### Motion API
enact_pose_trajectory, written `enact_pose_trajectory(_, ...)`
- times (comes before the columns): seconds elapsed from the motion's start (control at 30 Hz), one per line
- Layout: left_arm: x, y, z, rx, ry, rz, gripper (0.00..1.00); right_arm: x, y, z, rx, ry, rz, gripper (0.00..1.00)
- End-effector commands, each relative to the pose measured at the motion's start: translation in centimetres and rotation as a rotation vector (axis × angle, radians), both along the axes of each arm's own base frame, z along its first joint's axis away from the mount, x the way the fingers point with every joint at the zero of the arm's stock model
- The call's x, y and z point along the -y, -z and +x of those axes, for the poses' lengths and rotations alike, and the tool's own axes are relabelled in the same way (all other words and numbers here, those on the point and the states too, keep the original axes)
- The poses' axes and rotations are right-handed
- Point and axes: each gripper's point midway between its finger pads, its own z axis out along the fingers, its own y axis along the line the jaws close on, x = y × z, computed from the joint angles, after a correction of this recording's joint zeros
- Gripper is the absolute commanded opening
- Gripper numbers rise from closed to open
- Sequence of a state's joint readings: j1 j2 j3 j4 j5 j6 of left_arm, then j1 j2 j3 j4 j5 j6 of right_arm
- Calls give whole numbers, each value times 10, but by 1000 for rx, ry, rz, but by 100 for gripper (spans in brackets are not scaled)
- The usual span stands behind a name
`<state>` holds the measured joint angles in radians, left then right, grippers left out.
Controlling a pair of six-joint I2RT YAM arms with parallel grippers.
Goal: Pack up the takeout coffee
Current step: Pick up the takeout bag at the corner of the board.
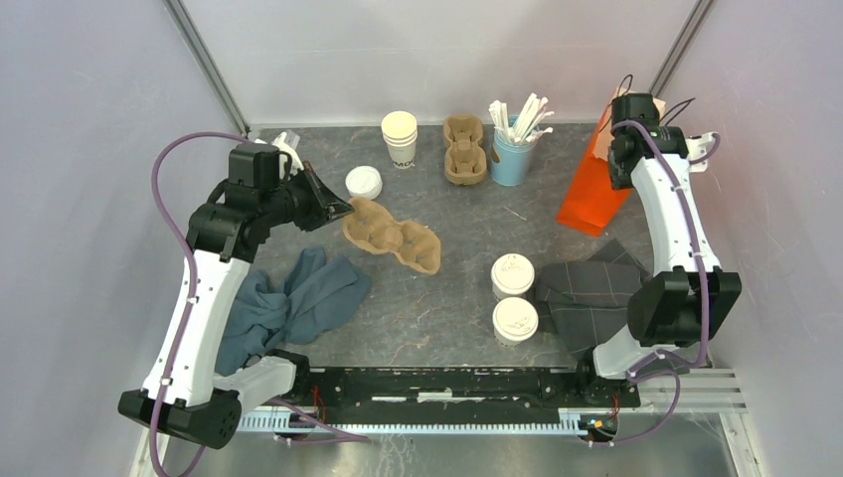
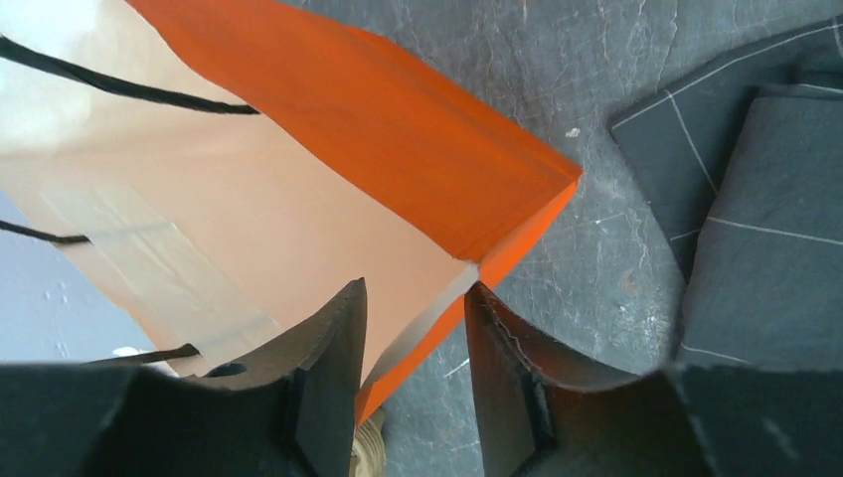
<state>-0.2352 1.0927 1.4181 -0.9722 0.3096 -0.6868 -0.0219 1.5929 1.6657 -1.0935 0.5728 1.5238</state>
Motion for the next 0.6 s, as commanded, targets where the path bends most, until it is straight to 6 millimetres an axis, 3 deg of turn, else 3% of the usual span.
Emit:
enact_pose_trajectory(0.0,-3,-18,5,89,20,46,2,18,-9,-7,30,105,-35,42)
enact_pose_trajectory(0.1,-3,-19,7,91,19,48,2,15,-12,-5,52,85,-10,30)
enact_pose_trajectory(0.23,-2,-21,8,98,19,48,2,17,-32,-7,91,47,-18,14)
enact_pose_trajectory(0.43,0,-25,9,108,26,38,2,28,-68,-23,130,-21,-86,5)
enact_pose_trajectory(0.57,1,-26,7,107,33,28,2,26,-105,-26,190,-162,-196,3)
